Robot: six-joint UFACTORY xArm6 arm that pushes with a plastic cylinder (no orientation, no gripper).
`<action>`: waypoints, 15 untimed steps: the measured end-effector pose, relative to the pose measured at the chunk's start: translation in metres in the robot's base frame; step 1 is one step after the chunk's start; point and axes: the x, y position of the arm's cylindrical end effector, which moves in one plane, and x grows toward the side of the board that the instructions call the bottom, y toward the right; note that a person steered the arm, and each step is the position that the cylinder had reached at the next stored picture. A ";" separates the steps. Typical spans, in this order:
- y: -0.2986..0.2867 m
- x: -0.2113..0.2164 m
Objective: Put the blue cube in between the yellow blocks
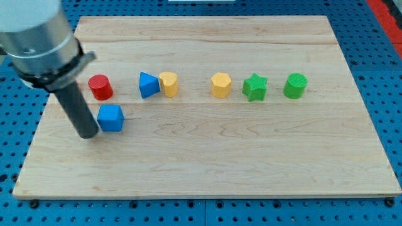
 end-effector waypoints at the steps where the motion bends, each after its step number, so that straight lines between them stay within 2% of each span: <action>1: -0.005 -0.023; 2: 0.042 0.025; 3: 0.057 0.023; 4: -0.036 0.023; 5: -0.045 0.006; 6: 0.006 0.005; 7: 0.058 -0.021; 10: 0.075 -0.025; 12: 0.160 -0.036; 14: 0.181 -0.024; 15: 0.224 -0.023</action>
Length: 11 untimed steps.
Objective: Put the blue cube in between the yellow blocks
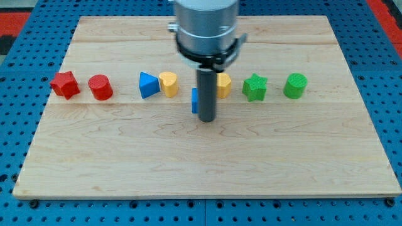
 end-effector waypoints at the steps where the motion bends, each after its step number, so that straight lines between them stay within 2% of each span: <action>1: -0.007 -0.010; 2: -0.030 -0.030; 4: -0.062 -0.015; 11: -0.055 -0.042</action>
